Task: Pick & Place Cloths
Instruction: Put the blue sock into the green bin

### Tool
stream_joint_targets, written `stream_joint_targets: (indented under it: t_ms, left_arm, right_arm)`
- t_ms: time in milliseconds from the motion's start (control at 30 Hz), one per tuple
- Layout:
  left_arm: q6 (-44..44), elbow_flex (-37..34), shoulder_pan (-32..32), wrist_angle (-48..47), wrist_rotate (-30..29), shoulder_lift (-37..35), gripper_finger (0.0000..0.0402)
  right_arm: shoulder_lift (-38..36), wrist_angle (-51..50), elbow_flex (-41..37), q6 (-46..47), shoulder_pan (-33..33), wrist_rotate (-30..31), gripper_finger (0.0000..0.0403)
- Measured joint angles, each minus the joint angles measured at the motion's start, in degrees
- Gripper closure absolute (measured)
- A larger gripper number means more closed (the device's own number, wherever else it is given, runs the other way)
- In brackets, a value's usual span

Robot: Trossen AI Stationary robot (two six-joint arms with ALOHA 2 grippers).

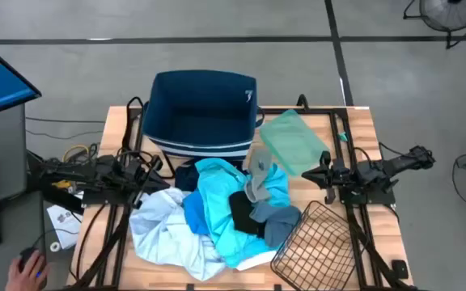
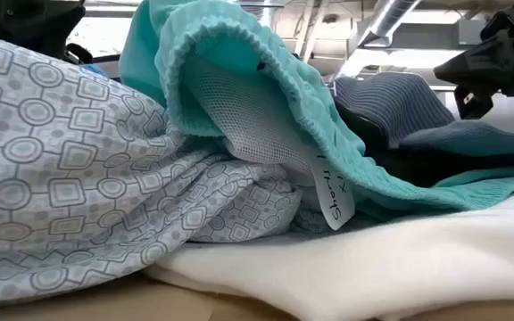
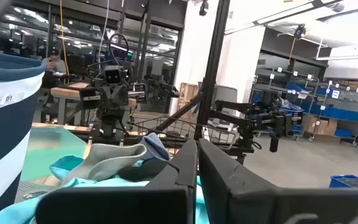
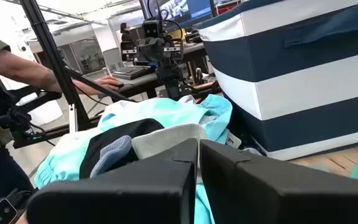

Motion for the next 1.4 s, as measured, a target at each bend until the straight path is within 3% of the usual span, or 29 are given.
stream_joint_targets:
  t_ms: [1233, 1400]
  left_arm:
    - [0.28, 0.00, 0.01, 0.20, -0.30, 0.00, 0.0400]
    - [-3.52, -0.02, 0.01, 9.18, -2.17, 0.02, 0.0400]
  right_arm:
    - [0.02, 0.02, 0.02, 0.00, -0.02, -0.02, 0.0386]
    - [0.02, 0.02, 0.00, 0.00, -0.02, -0.02, 0.0386]
